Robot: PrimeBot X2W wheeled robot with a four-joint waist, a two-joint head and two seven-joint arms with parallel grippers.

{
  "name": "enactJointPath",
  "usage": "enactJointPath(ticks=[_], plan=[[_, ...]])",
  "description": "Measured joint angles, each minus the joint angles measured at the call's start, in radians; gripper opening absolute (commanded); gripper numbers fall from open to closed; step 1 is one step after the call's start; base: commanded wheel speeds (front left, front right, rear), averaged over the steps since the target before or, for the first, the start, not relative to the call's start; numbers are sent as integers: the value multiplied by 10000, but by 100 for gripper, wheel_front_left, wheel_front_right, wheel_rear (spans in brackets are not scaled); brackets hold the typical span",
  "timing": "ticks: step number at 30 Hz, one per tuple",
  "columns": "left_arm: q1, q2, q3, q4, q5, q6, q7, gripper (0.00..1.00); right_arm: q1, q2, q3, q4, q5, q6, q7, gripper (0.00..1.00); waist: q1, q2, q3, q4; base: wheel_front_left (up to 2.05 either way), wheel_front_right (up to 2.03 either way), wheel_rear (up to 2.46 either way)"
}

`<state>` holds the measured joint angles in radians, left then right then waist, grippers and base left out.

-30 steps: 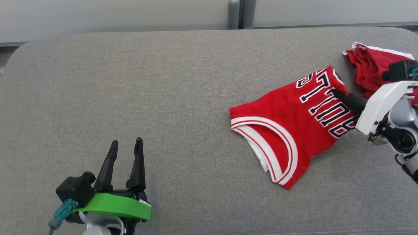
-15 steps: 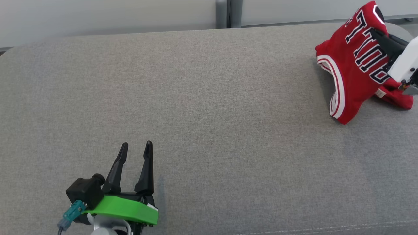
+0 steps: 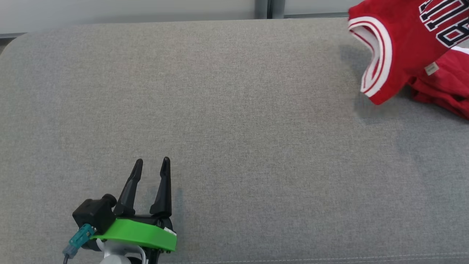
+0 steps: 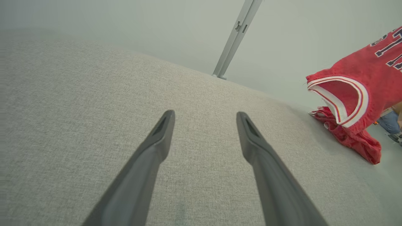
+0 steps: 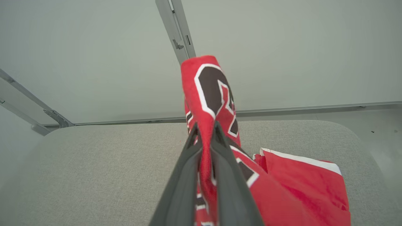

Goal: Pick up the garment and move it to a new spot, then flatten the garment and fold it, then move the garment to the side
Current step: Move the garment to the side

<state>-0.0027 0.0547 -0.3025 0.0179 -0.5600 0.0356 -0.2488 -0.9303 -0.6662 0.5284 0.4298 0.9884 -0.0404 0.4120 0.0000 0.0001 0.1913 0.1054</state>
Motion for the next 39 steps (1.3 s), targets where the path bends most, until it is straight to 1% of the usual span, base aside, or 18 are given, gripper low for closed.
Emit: enactJointPath(ticks=[11, 14, 17, 18, 21, 29, 39], plan=[[-141, 0, 163, -174, 4, 12, -2, 100, -307, -142, -113, 443, -48, -249, 420, 0, 0, 0, 433, -62, 0, 0, 0], [-204, 27, 192, -247, 17, 13, -2, 100, -312, -391, -309, 698, -48, -412, 420, 0, 1, 0, 613, -146, 0, 0, 0], [-249, 117, 228, -282, 115, 56, -2, 100, -314, -644, -439, 926, -52, -439, 418, 0, 1, 0, 759, -219, 0, 0, 0], [-261, 163, 245, -303, 121, 92, 0, 100, -314, -719, -504, 1005, -52, -512, 414, 0, 2, 0, 814, -244, 0, 0, 0], [-289, 270, 272, -368, 194, 98, 15, 100, -312, -945, -639, 1269, -73, -583, 376, 0, 1, 0, 1002, -310, 0, 0, 0], [-593, 424, 305, -754, 324, 105, 123, 100, -284, -1254, -974, 1881, -245, -685, -157, 0, 1, 0, 1667, -379, 0, 0, 0], [-909, 550, 303, -991, 443, 148, 284, 100, -180, -1327, -1095, 2782, -828, -790, -1091, 0, 1, 0, 2607, -365, 0, 0, 0]])
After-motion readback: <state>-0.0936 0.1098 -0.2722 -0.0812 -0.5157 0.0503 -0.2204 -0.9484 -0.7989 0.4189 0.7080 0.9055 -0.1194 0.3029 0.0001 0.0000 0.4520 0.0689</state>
